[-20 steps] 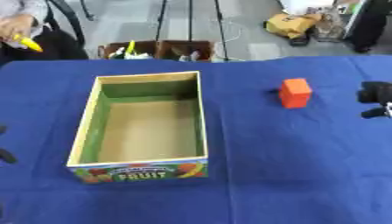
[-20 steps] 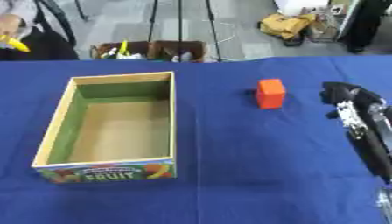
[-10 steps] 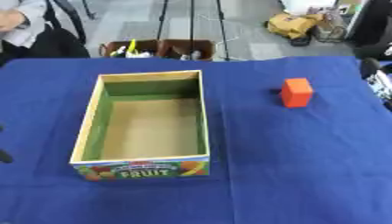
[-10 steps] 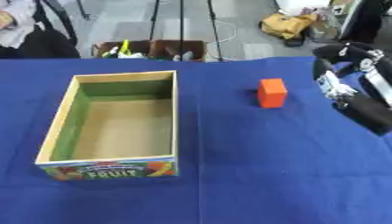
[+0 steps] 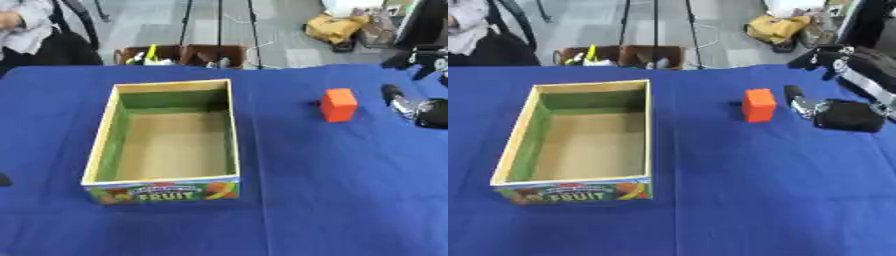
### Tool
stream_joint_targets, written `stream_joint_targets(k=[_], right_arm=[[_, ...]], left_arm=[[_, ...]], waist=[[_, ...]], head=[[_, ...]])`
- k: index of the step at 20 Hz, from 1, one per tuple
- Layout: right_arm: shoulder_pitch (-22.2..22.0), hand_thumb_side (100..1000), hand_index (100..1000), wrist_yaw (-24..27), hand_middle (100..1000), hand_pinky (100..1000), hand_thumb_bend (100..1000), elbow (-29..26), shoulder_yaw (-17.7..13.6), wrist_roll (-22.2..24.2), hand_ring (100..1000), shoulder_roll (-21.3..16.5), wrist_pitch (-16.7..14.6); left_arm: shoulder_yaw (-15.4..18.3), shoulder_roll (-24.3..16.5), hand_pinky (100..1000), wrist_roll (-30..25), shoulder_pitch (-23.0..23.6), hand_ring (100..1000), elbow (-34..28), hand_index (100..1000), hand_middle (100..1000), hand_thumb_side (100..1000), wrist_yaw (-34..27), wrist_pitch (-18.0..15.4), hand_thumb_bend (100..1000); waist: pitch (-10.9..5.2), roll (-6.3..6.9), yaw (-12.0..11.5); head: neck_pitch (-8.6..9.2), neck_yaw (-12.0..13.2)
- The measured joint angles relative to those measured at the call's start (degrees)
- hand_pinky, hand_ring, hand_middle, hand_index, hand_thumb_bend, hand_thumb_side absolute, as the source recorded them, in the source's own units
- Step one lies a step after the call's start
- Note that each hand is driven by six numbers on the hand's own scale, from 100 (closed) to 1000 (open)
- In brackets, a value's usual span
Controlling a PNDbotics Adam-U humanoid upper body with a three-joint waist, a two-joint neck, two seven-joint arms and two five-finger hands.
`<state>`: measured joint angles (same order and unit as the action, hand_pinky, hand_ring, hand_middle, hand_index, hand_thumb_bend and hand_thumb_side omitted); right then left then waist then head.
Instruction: Pick up objects on the table and place them in the box.
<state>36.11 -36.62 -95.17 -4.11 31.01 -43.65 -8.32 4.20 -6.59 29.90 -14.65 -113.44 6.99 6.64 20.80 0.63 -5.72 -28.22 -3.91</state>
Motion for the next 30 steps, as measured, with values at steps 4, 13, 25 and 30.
stream_joint_targets(k=[4,13,25,30], right_arm=[[3.4,680,857,-1.2,780,692,480,6.8,1.4,0.2,822,-2.0,-3.7],[10.6,596,878,-8.3,799,717,507,18.7,4.3,-0.7,851,-2.9,-10.0],[19.2,441,927,-11.2,865,732,208,30.6,6.0,7.4,885,-0.5,-11.0],[21.4,438,965,-12.4,900,718,209,34.1,6.3,10.6,882,1.2,-11.0]], left_arm=[[-0.1,0.0,258,-0.2,0.0,608,0.0,456,507,826,0.0,0.1,100],[-0.1,0.0,256,-0.5,0.3,609,0.0,455,508,825,0.0,0.3,100],[-0.5,-0.5,255,-0.7,0.5,605,0.0,455,509,824,0.0,0.4,100],[-0.5,-0.5,254,-0.7,0.5,604,0.0,455,509,824,0.0,0.4,100]], waist=[[0.00,-0.05,-0.3],[0.01,-0.12,-0.7],[0.36,-0.76,-1.8],[0.74,-0.96,-2.3]], head=[[0.00,-0.3],[0.02,-0.8],[0.15,-1.8],[0.35,-2.2]])
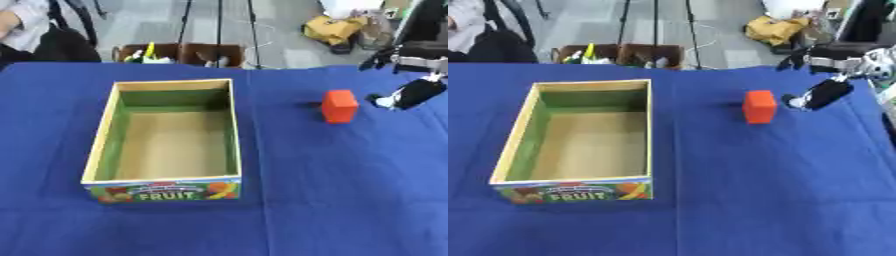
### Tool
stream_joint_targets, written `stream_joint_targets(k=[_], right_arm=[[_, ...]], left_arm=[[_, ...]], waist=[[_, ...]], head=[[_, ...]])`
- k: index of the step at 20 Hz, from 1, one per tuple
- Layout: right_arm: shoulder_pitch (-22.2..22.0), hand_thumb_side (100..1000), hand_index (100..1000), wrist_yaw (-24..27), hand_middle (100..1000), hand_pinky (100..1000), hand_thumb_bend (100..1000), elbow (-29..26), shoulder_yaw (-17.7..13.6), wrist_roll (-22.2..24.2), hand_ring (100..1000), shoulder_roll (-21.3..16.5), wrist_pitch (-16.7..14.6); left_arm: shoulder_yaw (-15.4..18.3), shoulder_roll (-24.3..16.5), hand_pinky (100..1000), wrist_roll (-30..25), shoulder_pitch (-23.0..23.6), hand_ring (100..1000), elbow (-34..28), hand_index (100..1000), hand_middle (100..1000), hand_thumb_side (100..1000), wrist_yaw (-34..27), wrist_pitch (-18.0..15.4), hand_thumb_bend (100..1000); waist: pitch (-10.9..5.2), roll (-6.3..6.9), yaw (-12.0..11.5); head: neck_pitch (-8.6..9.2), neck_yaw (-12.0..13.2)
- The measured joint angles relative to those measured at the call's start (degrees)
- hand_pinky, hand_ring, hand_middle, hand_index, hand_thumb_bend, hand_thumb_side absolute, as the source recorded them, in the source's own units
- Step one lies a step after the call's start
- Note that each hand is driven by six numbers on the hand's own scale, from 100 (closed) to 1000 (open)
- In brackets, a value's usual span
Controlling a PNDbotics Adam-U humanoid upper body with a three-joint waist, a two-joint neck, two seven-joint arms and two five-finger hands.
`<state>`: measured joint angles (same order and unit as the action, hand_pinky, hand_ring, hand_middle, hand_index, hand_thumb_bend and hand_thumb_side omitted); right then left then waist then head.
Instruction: Pick up objects on the table and place them in the box.
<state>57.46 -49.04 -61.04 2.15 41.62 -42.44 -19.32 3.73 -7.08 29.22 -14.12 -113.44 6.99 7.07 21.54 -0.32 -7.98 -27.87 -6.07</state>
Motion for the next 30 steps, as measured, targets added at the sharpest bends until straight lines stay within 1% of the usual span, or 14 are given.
stream_joint_targets(k=[3,5,8,10,11,12,20,26,27,28,29,30], right_arm=[[0.8,436,975,-1.2,909,696,220,1.3,0.0,1.6,867,0.7,0.1],[1.4,437,989,-2.5,926,669,244,2.1,0.0,2.0,856,1.0,0.3],[2.3,458,1000,-4.0,936,648,329,3.5,0.1,2.7,842,1.6,0.3],[2.7,470,1000,-4.7,944,648,398,4.2,0.1,3.2,840,2.0,0.2],[2.9,479,1000,-4.9,944,651,451,4.4,0.1,3.4,838,2.1,0.1],[3.0,482,1000,-5.2,940,650,461,4.5,0.2,3.5,835,2.1,0.0],[3.9,495,999,-7.0,928,644,457,5.0,0.4,2.8,825,2.2,-0.7],[4.1,508,990,-8.8,918,625,414,5.7,0.8,2.6,811,2.7,-0.8],[4.0,509,989,-9.0,915,621,410,5.7,0.9,2.3,809,2.7,-0.9],[3.5,491,988,-9.0,912,617,412,5.7,1.0,2.1,806,2.5,-1.1],[2.7,511,986,-9.0,908,613,391,5.7,1.1,1.8,803,2.3,-1.2],[1.9,511,982,-8.8,902,606,377,5.5,1.1,1.6,797,1.9,-1.4]], left_arm=[[0.0,0.0,254,0.0,0.0,603,0.0,454,509,823,0.0,0.0,100],[0.0,0.0,254,0.0,0.0,602,0.0,454,509,824,0.0,0.0,100],[0.0,0.0,252,-0.2,0.0,601,0.0,454,509,823,0.0,0.0,100],[-0.1,0.0,251,-0.2,0.0,600,0.0,454,509,823,0.0,0.0,100],[-0.2,0.0,251,-0.2,0.0,600,0.0,454,509,823,0.0,0.0,100],[-0.3,0.0,251,-0.2,0.0,600,0.0,454,509,823,0.0,0.0,100],[-0.3,0.0,250,-0.4,-0.2,598,0.0,454,509,823,0.0,0.0,100],[-0.4,0.0,250,-0.5,-0.5,596,0.0,453,510,823,0.0,-0.1,100],[-0.4,0.0,250,-0.5,-0.5,596,0.0,453,510,823,0.0,-0.1,100],[-0.4,0.0,250,-0.5,-0.5,596,0.0,453,510,823,0.0,-0.1,100],[-0.4,0.0,250,-0.5,-0.5,596,0.0,453,510,824,0.0,-0.1,100],[-0.4,0.0,250,-0.6,-0.6,596,0.0,453,510,824,0.0,-0.1,100]], waist=[[0.08,-0.13,-0.3],[0.20,-0.28,-0.4],[0.36,-0.44,-0.7],[0.43,-0.55,-0.8],[0.51,-0.59,-0.8],[0.64,-0.61,-0.9],[1.39,-0.89,-1.3],[1.95,-0.92,-1.5],[2.04,-0.95,-1.5],[2.14,-1.02,-1.6],[2.25,-1.10,-1.6],[2.34,-1.14,-1.7]], head=[[0.27,-0.2],[0.30,-0.4],[0.51,-0.7],[0.73,-0.8],[0.77,-0.9],[0.82,-0.9],[1.74,-1.3],[2.25,-1.8],[2.28,-1.9],[2.30,-2.0],[2.32,-2.1],[2.34,-2.2]])
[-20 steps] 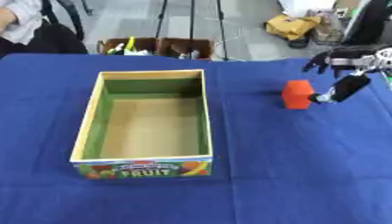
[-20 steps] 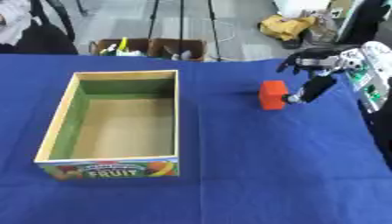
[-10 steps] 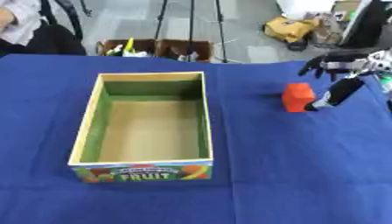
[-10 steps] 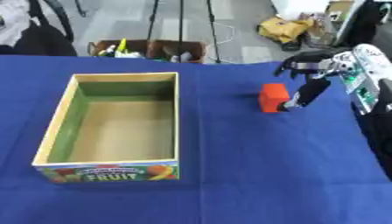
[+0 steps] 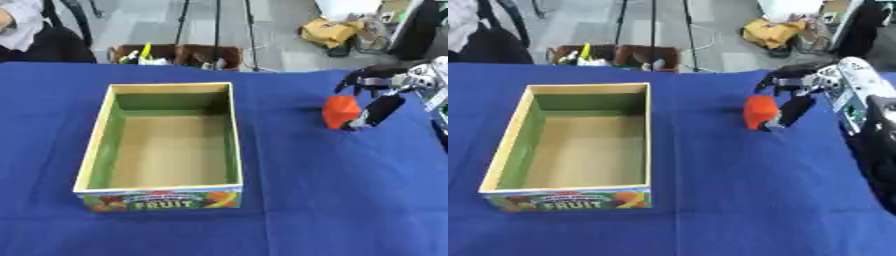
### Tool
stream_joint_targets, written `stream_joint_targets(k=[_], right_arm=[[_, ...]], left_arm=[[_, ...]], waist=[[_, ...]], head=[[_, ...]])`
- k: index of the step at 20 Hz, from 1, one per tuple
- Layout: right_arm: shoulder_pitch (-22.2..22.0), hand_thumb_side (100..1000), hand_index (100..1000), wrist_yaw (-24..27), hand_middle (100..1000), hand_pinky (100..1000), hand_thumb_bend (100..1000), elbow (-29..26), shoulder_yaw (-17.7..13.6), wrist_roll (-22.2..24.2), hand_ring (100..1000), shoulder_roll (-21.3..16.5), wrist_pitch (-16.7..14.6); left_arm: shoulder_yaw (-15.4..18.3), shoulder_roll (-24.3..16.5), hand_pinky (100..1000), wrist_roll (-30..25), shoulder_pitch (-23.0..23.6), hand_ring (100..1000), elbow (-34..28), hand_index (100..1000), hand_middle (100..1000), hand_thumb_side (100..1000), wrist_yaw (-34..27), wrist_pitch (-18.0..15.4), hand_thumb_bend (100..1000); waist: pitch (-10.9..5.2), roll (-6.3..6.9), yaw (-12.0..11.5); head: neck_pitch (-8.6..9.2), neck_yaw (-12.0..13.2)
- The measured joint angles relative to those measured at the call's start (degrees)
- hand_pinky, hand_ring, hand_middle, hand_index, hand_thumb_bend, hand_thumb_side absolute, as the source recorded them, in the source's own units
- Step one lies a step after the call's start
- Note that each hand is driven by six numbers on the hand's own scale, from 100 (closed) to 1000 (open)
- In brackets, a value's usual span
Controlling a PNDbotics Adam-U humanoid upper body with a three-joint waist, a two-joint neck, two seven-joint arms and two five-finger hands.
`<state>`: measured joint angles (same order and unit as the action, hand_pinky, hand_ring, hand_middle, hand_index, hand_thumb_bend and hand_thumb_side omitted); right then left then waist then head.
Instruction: Pick up objects on the table and place them in the box.
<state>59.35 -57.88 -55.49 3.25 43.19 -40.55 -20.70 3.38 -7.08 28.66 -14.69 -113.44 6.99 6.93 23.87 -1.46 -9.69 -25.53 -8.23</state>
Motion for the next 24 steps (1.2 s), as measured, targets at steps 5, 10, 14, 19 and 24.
stream_joint_targets(k=[5,10,14,19,24], right_arm=[[-0.9,501,971,0.3,875,591,345,-0.3,0.2,-0.8,783,-1.2,0.4],[-0.9,486,940,0.2,834,548,259,-0.3,0.3,-1.8,745,-1.3,0.8],[-0.9,501,899,0.2,798,515,177,-0.3,0.3,-3.6,708,-1.4,0.8],[-0.9,538,887,0.3,781,510,151,-0.3,0.3,-6.1,704,-1.4,1.6],[-0.9,477,736,0.3,635,473,172,-0.3,0.3,-7.4,678,-1.4,2.4]], left_arm=[[0.0,0.0,249,-0.1,-0.1,596,0.0,453,510,824,0.0,0.0,100],[0.0,0.0,249,-0.2,-0.1,596,0.0,453,510,823,0.0,-0.1,100],[-0.2,0.0,249,-0.2,-0.1,596,0.0,453,510,824,0.0,0.0,100],[-0.3,0.0,249,-0.3,-0.1,597,0.0,453,511,824,0.1,0.0,100],[-0.3,0.0,249,-0.4,-0.1,597,0.0,453,511,824,0.1,0.2,100]], waist=[[0.30,0.03,-0.3],[0.54,0.05,-0.4],[0.59,0.05,-0.5],[0.68,0.09,-0.5],[0.76,0.09,-0.6]], head=[[0.48,-0.5],[0.48,-0.7],[0.57,-1.0],[0.70,-1.3],[0.92,-1.5]])
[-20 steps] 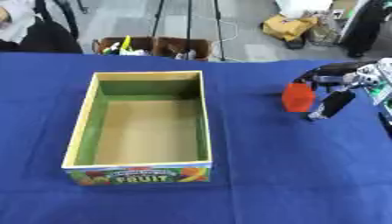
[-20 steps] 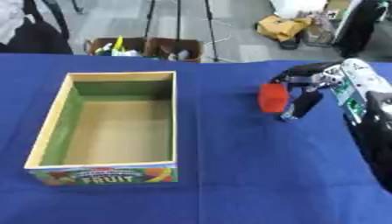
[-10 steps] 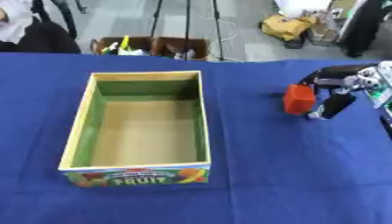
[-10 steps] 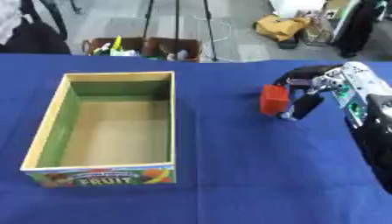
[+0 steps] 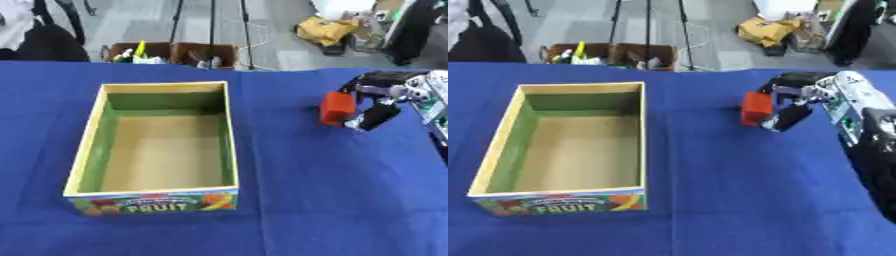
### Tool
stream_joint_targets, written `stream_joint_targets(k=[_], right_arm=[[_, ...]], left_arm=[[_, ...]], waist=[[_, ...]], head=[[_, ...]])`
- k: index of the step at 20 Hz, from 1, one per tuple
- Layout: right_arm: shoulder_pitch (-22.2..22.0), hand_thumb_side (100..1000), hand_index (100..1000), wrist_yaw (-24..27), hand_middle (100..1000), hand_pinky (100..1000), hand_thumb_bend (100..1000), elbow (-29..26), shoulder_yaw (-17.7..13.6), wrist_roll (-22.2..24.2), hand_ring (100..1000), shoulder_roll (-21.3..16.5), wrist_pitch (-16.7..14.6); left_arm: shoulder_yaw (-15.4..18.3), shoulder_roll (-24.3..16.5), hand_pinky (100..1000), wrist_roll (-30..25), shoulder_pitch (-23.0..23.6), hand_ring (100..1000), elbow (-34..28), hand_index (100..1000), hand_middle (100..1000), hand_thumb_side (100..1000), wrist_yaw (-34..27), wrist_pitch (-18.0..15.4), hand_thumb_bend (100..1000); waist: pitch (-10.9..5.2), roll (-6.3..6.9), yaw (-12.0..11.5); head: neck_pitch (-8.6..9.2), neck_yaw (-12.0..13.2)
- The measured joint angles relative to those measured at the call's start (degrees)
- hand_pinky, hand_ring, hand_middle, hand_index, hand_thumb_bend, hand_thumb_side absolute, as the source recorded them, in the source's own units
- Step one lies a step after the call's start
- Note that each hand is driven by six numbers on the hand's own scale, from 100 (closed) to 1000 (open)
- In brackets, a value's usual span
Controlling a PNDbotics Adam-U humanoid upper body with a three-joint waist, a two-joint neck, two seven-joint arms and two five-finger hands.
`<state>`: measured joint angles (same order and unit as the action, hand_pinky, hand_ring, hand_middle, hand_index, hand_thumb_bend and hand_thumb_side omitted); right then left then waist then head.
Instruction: Pick up objects on the table and place them in the box.
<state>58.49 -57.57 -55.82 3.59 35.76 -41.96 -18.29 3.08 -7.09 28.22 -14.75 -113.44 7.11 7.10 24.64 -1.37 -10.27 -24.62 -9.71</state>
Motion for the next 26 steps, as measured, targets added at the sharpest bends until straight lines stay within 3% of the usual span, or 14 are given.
stream_joint_targets(k=[3,5,6,11,26], right_arm=[[0.0,480,588,-0.1,499,439,193,0.0,0.0,-1.4,654,0.0,0.5],[0.0,486,513,-0.1,438,424,149,0.0,0.0,-2.9,647,0.0,1.0],[0.0,484,485,-0.1,415,410,100,0.0,0.0,-3.6,636,0.0,1.3],[0.0,478,403,0.5,362,364,100,-0.1,0.0,-6.5,601,0.0,2.5],[0.7,480,342,8.2,323,325,100,-9.0,1.0,-8.3,567,-0.7,4.8]], left_arm=[[0.0,0.0,249,-0.1,0.0,597,0.0,453,511,825,0.0,0.1,100],[0.0,0.0,249,-0.1,0.0,597,0.0,453,511,826,0.0,0.1,100],[0.0,0.0,250,-0.1,0.0,597,0.0,454,511,826,0.0,0.1,100],[0.0,0.0,251,-0.2,0.0,596,0.0,454,511,826,0.0,0.2,100],[0.0,0.0,258,-0.2,0.2,592,0.0,455,510,827,0.0,0.3,100]], waist=[[0.07,-0.01,0.0],[0.09,-0.01,-0.1],[0.09,-0.01,-0.1],[0.08,-0.07,0.0],[-2.65,-0.17,1.2]], head=[[0.01,0.0],[0.01,0.0],[0.01,0.0],[0.01,0.0],[-0.54,0.3]])
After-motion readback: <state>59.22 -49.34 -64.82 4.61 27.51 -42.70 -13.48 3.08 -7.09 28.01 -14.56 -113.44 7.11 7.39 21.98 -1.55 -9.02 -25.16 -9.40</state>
